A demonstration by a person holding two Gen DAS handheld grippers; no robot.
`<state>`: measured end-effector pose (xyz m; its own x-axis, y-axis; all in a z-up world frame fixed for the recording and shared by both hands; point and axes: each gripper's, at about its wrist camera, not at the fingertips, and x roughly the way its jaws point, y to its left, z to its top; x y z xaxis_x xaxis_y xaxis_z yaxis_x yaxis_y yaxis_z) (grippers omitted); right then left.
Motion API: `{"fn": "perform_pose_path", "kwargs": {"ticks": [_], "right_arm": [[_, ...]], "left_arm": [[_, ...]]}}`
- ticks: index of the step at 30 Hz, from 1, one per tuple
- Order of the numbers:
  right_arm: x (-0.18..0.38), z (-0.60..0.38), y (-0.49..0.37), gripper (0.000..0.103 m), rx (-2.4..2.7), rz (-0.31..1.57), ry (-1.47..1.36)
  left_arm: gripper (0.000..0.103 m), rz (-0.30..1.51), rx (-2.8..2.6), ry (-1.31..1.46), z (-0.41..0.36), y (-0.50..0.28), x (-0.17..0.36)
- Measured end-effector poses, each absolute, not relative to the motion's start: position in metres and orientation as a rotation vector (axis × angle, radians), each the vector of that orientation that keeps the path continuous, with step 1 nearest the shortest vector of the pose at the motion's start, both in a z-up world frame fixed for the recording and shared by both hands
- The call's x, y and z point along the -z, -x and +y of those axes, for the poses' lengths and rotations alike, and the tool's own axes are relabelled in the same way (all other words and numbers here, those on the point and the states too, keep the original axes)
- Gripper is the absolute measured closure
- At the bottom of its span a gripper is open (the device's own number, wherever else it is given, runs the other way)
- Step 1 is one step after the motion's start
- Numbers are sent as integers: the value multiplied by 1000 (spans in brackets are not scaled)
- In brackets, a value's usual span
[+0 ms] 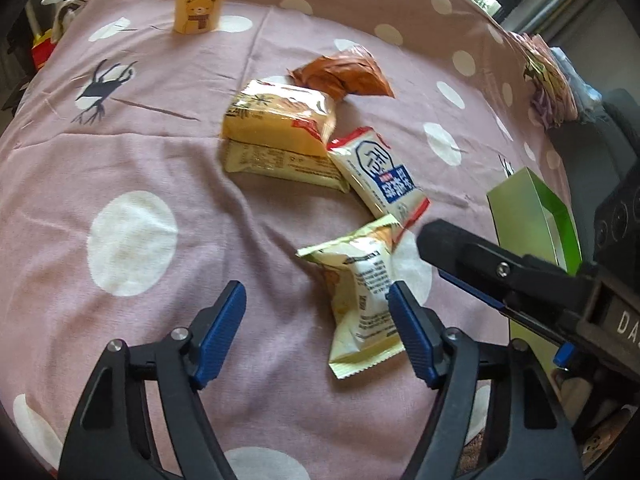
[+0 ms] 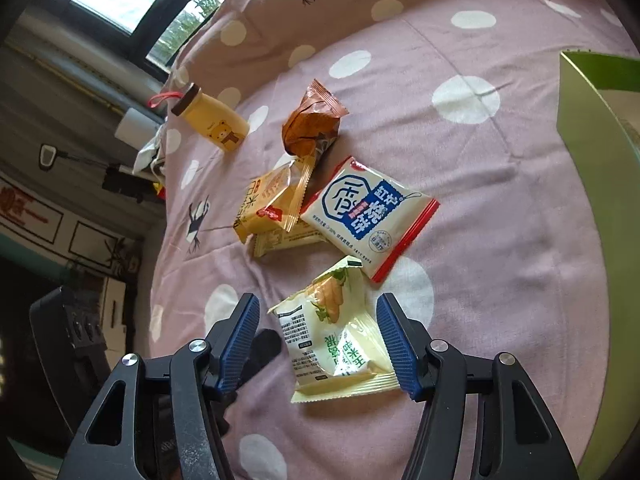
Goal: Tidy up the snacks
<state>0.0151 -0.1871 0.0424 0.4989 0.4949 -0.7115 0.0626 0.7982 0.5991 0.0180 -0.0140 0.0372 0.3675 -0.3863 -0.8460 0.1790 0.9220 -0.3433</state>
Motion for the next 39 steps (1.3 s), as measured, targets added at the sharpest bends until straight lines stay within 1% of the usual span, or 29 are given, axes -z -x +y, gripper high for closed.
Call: {"fn": "perform_pose_path", "kwargs": {"ticks": [2,4,6,7,8,9,11,13,16,18,21,25,28,35,38,39], "right_arm": [[-38,-186,-17,40,-307,1037,-637],[-33,-185,-20,42,-317,1061,-647],[-25,-182,-23,44,-314,1090,-653],[-21,-180,-26,47,-315,1105,-652],[-14,-177,-29,54,-324,1130,-655],[-9,-175,-32,58,-330,1153,-667],[-8,-173,-33,61,-309,1136,-667],[-9,-171,-32,62,-308,1131,-654],[-15,-167,-28,62,-329,1106,-642],[-33,-161,-23,62,-355,1036,-555],[-52,-159,-14,62,-374,933,-519],[-81,-159,2,62,-415,769,-504],[-94,-162,10,62,-434,695,-505],[-114,-164,24,62,-465,595,-498],[-117,-162,27,62,-458,599,-477],[-117,-162,27,62,-458,599,-477]], "left_arm": [[45,1154,400,210,-23,-17,-33],[63,1174,434,214,-29,-17,-28],[68,1187,456,214,-34,-18,-24],[71,1191,463,216,-36,-19,-22],[71,1192,457,207,-40,-18,-21],[71,1186,440,185,-42,-18,-21],[72,1168,436,170,-44,-17,-23],[76,1152,445,175,-44,-16,-26],[78,1096,454,171,-43,-11,-36],[79,1038,455,165,-40,-5,-46],[84,920,470,168,-37,7,-67],[85,772,481,153,-36,22,-91],[87,716,504,173,-31,28,-100],[87,629,538,189,-30,39,-113],[86,674,528,165,-32,38,-113],[83,714,516,169,-30,35,-111]]}}
